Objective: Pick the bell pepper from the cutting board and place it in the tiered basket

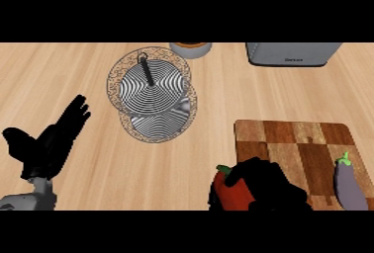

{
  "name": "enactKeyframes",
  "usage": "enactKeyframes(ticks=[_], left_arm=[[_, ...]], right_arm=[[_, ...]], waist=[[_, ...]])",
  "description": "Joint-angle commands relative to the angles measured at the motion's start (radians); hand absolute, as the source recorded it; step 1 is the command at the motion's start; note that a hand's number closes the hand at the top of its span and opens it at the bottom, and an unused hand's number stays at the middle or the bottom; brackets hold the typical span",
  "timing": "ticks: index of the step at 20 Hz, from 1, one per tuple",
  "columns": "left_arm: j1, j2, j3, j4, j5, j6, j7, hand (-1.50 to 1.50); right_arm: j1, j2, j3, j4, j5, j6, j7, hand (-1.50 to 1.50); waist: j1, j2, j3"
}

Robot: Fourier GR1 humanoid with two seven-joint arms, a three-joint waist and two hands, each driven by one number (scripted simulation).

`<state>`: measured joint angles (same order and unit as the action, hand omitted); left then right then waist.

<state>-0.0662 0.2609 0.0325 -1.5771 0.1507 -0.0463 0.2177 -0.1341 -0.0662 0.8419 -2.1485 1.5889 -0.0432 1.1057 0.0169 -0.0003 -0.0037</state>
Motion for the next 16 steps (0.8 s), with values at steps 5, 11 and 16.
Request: enactKeyframes(ticks=[5,11,16], left_arm=[[-0.031,-0.021,-0.028,0.001,-0.009,0.0,0.02,0.0],[-0.049,-0.023,-0.036,0.024,-0.013,-0.013,0.014,0.0],[-0.095,-0.043,-0.055,0.021,-0.037,0.018,0.047,0.0]], right_arm=[[-0.376,0.065,-0.062,0.169,-0.172,0.075,0.278,1.5],[-0.578,0.065,-0.181,0.392,-0.296,-0.019,0.307,1.5],[-0.687,0.066,-0.216,0.522,-0.4,-0.039,0.357,1.5]], waist=[[0.035,0.005,0.0],[0.062,0.01,0.0],[0.053,0.007,0.001]])
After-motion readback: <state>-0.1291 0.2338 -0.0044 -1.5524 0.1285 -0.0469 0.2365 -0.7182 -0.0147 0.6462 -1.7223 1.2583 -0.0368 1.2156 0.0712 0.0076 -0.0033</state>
